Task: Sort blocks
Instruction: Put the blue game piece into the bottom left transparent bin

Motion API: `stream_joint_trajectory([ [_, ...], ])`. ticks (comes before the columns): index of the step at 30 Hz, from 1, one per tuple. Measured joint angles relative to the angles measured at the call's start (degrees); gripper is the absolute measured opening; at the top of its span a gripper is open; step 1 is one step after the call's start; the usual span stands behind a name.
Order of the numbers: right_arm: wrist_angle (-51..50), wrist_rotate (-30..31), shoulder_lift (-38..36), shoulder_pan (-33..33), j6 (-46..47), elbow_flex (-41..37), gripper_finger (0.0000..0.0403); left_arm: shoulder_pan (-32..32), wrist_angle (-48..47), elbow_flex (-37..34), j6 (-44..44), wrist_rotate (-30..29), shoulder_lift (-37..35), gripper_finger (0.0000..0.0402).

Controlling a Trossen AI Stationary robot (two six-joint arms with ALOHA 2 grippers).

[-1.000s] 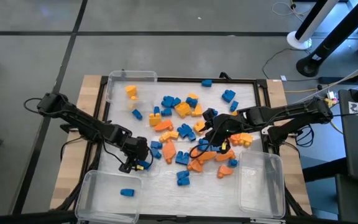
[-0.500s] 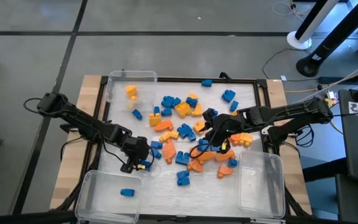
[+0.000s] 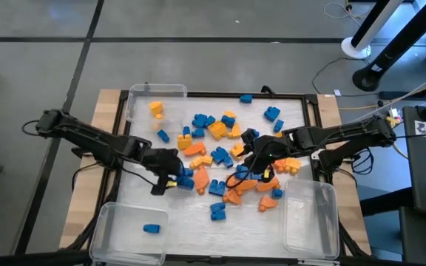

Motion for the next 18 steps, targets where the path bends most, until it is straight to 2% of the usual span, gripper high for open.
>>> stream_joint_trajectory([
  [6,-0.24,-0.04,0.00,-0.01,0.02,0.00,0.0161,-0.53,0.67,3.90,-6.30,0.54,-7.52,0.0103],
  [9,-0.27,-0.04,0.00,0.00,0.02,0.00,0.0161,-2.41,1.55,4.74,-12.79,3.23,-10.92,0.0104],
  [13,-0.27,-0.06,0.15,0.00,0.02,0.00,0.0161,-7.23,2.31,4.74,-23.75,8.19,-13.54,0.0105],
  [18,-0.28,-0.06,0.17,-0.01,0.19,0.00,0.0161,-15.77,2.20,4.74,-33.30,8.91,-12.52,0.0106],
])
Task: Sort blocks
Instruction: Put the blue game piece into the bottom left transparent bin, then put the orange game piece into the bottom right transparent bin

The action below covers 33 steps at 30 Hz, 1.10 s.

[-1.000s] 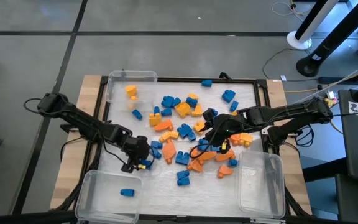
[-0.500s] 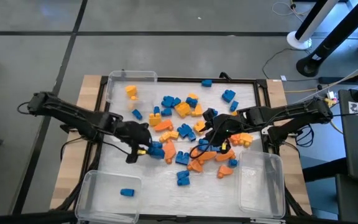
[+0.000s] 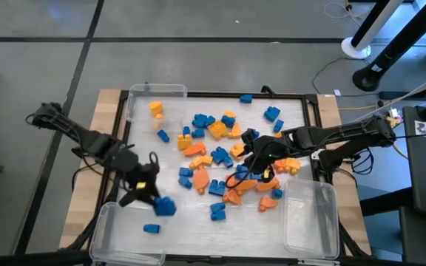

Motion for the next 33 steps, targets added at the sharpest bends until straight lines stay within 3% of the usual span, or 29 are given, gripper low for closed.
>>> stream_joint_trajectory([
  [10,0.08,-0.02,0.00,0.00,4.66,0.00,0.0161,-12.39,-1.05,-0.04,-23.08,0.11,4.96,0.0107],
  [19,0.27,0.04,0.00,0.01,9.85,0.00,0.0161,-14.46,-9.39,-0.07,-41.15,0.04,5.54,0.0131],
  [27,0.27,0.04,0.00,0.01,10.89,0.00,0.0161,-14.46,-11.39,-0.07,-43.78,0.13,7.51,0.0182],
  [33,1.12,0.04,2.58,0.86,14.69,0.00,0.0161,-14.46,-9.95,-0.07,-41.94,-0.10,6.55,0.0186],
])
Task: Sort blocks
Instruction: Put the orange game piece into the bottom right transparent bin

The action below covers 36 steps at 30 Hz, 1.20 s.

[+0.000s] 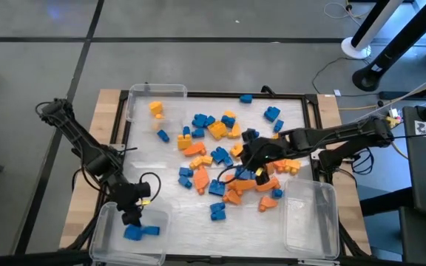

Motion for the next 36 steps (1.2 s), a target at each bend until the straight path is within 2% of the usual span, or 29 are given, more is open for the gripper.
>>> stream_joint_trajectory([
  [8,1.26,0.04,7.61,3.29,-0.94,0.00,0.0161,1.32,5.64,0.02,20.04,-11.59,-5.19,0.0180],
  [15,4.68,0.00,14.12,4.86,0.70,0.00,0.0161,2.89,5.09,0.02,37.68,-22.64,-9.66,0.0180],
  [21,5.13,-0.01,18.50,4.79,3.65,0.00,0.0161,3.67,5.07,0.02,50.45,-30.10,-10.51,0.0180],
  [28,5.30,-0.02,19.84,4.79,7.91,0.00,0.0161,3.96,4.99,0.02,57.50,-35.44,-10.49,0.0180],
  [36,5.22,-1.55,20.75,4.79,12.31,-0.02,0.0161,3.93,4.75,0.02,58.31,-35.79,-10.49,0.0180],
])
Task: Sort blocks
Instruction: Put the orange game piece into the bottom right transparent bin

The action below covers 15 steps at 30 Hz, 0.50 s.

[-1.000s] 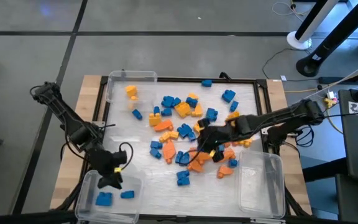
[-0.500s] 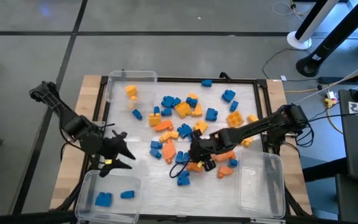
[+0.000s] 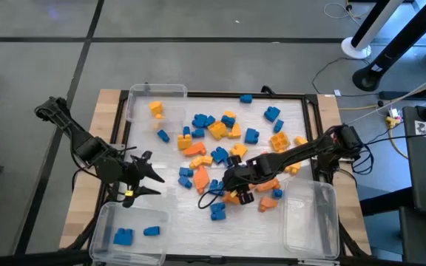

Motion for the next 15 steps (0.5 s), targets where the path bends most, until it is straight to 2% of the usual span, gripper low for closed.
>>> stream_joint_trajectory([
  [15,0.16,1.16,5.31,-0.02,2.87,0.08,0.0161,-0.01,-1.56,-0.02,-0.15,-0.07,0.02,0.0180],
])
